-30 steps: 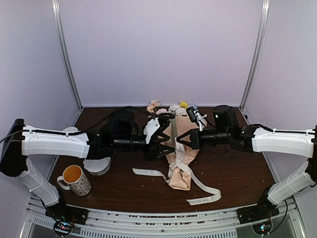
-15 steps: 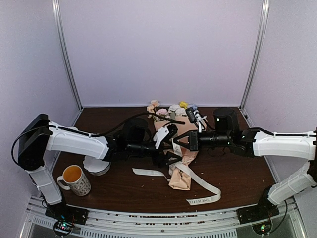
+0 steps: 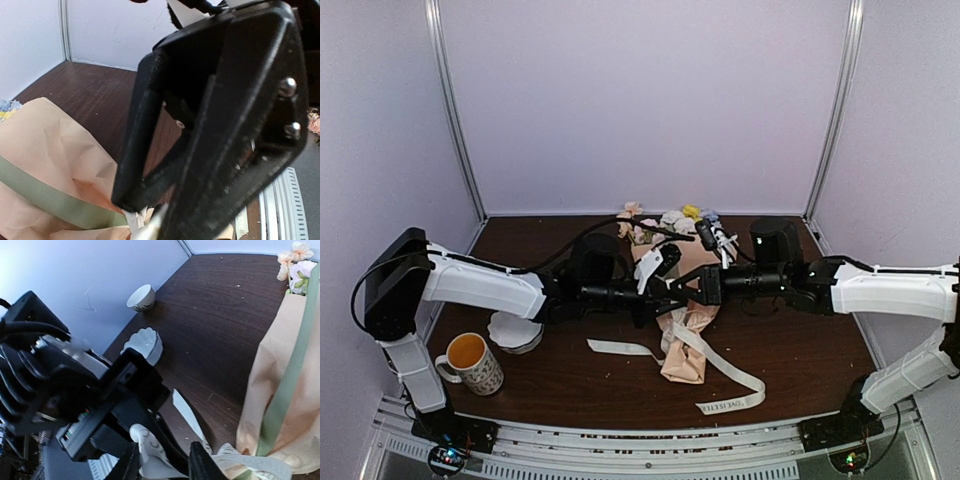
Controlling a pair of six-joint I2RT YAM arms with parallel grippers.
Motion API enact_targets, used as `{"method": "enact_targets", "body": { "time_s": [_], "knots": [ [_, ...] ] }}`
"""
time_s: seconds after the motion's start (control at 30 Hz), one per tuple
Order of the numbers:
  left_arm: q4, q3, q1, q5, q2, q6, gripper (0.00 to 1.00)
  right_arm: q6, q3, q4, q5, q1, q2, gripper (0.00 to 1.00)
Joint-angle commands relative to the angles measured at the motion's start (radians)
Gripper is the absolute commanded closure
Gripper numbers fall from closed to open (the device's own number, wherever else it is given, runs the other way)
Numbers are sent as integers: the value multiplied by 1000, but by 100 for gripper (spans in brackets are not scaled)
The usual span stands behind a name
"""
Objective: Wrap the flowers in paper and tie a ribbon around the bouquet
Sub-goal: Cross the half-tied ribbon over the folded bouquet.
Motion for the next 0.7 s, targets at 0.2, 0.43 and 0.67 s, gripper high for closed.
{"method": "enact_targets", "body": {
  "time_s": [0.2, 0.43, 0.67],
  "knots": [
    [88, -38, 17, 21, 13, -27, 100, -128, 44, -342, 219, -79, 48, 59],
    [93, -48, 25, 23, 13, -30, 100, -189, 40, -372, 201, -78, 99, 52],
    [93, -46, 29, 33, 13, -31, 100, -220, 79, -417, 215, -76, 178, 53]
  ]
}}
